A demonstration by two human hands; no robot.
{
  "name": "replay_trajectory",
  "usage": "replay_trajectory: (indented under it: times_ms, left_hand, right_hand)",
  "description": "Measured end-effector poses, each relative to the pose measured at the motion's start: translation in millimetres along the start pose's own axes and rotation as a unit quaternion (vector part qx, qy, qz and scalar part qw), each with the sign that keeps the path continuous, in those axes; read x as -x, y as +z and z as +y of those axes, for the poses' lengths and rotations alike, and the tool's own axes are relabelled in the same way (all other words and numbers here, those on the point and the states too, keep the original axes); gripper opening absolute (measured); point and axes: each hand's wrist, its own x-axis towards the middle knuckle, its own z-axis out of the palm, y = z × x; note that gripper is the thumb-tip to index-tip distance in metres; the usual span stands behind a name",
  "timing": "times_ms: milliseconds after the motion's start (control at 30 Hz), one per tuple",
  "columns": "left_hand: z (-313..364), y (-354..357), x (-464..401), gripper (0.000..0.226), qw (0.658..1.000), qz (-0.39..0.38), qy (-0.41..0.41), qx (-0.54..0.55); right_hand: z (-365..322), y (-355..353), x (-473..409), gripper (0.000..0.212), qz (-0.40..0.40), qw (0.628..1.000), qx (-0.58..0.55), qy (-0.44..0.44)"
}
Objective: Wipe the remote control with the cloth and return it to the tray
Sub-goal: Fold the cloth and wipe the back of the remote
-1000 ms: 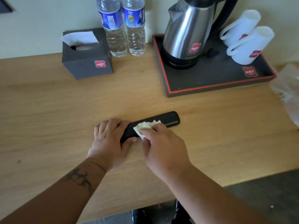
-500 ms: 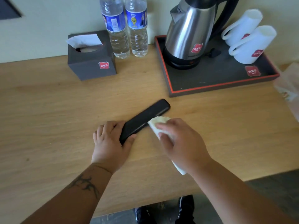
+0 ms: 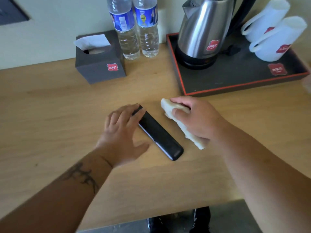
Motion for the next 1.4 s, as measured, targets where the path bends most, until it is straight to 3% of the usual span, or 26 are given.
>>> replay_trajectory:
  times_ms: [133, 267, 367, 533, 700, 800, 867, 967, 1100, 1267, 1400]
  left_hand:
    - [-19.7, -2.5, -25.4, 0.081, 0.994, -0.059, 0.077, -0.058]
    - [-9.8, 7.9, -19.7, 0.066, 0.997, -0.038, 0.06, -0.041]
    - [-8.7, 22.6, -8.3, 0.067, 0.999, -0.011, 0.03, 0.001]
    - [-9.8, 25.9, -9.5, 0.064, 0.999, -0.012, 0.035, 0.013]
    - [-10.0, 20.9, -9.0, 0.063, 0.998, -0.039, 0.035, 0.02]
    - [-9.7, 19.8, -9.8, 0.063, 0.999, -0.039, 0.027, 0.027]
    - [-8.7, 21.5, -10.0, 0.063, 0.999, -0.028, 0.024, 0.032]
    - [-9.5, 24.3, -9.6, 0.062, 0.999, -0.024, 0.01, 0.034]
    - [-10.9, 25.5, -9.6, 0.064, 0.999, -0.016, 0.02, 0.034]
    - [-10.1, 23.0, -9.6, 0.069, 0.997, -0.028, 0.053, 0.042]
    - [-5.7, 5.2, -15.9, 0.072, 0.991, -0.078, 0.08, 0.067]
  right_hand:
    - [-9.2, -8.5, 17.7, 0.039, 0.041, 0.994, 0.098, -0.023]
    - [-29.0, 19.6, 22.2, 0.04, 0.065, 0.963, 0.232, -0.122]
    - [-20.2, 52.7, 20.0, 0.044, 0.023, 0.932, 0.319, -0.171]
    - [20.4, 41.2, 24.4, 0.035, 0.09, 0.927, 0.324, -0.165]
    - [52.8, 13.5, 41.7, 0.029, 0.121, 0.939, 0.313, -0.073]
    - [51.5, 6.1, 56.4, 0.029, 0.189, 0.948, 0.254, -0.021]
    - [32.7, 20.1, 64.1, 0.033, 0.21, 0.949, 0.22, -0.084]
    - [8.2, 64.4, 66.3, 0.034, 0.133, 0.938, 0.244, -0.207]
    - [28.9, 67.6, 61.3, 0.041, 0.131, 0.927, 0.272, -0.221]
    - [52.0, 36.8, 69.9, 0.036, 0.159, 0.934, 0.276, -0.161]
    - [57.5, 17.4, 72.4, 0.037, 0.223, 0.952, 0.202, -0.052]
